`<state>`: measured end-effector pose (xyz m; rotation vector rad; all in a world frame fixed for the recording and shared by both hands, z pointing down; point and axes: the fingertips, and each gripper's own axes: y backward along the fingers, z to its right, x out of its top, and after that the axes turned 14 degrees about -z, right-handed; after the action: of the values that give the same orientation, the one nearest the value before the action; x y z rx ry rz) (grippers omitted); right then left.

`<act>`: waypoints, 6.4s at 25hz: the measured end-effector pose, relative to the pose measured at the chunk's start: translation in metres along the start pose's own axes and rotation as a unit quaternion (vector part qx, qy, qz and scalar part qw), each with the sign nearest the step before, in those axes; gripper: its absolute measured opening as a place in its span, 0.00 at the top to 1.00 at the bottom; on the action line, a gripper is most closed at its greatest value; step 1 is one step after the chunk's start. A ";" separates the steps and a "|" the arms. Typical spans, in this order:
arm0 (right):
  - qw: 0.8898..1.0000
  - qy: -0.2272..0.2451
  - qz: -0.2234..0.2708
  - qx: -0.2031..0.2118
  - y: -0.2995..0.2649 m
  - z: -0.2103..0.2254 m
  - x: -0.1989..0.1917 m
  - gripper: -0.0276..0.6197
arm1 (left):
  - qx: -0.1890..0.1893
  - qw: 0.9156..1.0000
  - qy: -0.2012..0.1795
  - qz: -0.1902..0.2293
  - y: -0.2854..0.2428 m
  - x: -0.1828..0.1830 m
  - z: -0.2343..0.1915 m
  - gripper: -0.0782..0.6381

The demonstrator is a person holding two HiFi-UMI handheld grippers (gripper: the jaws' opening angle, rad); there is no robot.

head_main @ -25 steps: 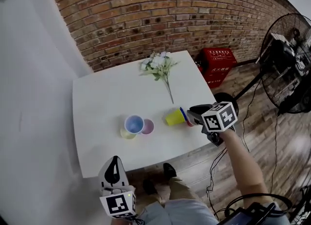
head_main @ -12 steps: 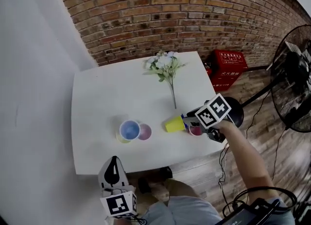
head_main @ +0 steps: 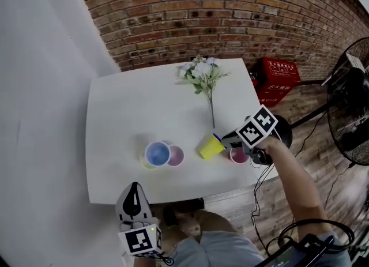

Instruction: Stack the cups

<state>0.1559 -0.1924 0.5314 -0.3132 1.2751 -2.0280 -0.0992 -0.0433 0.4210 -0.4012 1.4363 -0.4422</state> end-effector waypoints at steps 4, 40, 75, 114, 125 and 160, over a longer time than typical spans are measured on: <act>1.000 0.009 0.002 -0.009 0.003 -0.003 0.000 0.92 | 0.003 1.000 0.003 0.002 0.000 0.001 -0.006 0.88; 0.907 0.150 -0.038 -0.392 0.065 0.087 0.016 0.92 | 0.006 1.000 -0.019 -0.007 0.004 0.003 -0.021 0.88; 0.954 0.284 -0.067 -0.071 -0.033 -0.071 0.034 0.85 | 0.024 1.000 0.000 -0.002 0.015 0.002 -0.053 0.88; 0.669 0.576 -0.289 -0.370 -0.060 -0.099 -0.015 0.91 | 0.010 1.000 0.001 0.007 0.032 -0.012 -0.064 0.88; 0.602 0.592 -0.294 -0.448 -0.063 -0.090 -0.005 0.91 | 0.011 1.000 0.001 0.000 0.035 -0.019 -0.064 0.88; 0.628 0.549 -0.304 -0.459 -0.061 -0.072 -0.003 0.68 | 0.011 1.000 0.002 -0.003 0.034 -0.021 -0.069 0.88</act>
<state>0.0919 -0.1250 0.5497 0.1700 3.3870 -1.8031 -0.1679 -0.0029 0.4145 -0.3871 1.4343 -0.4625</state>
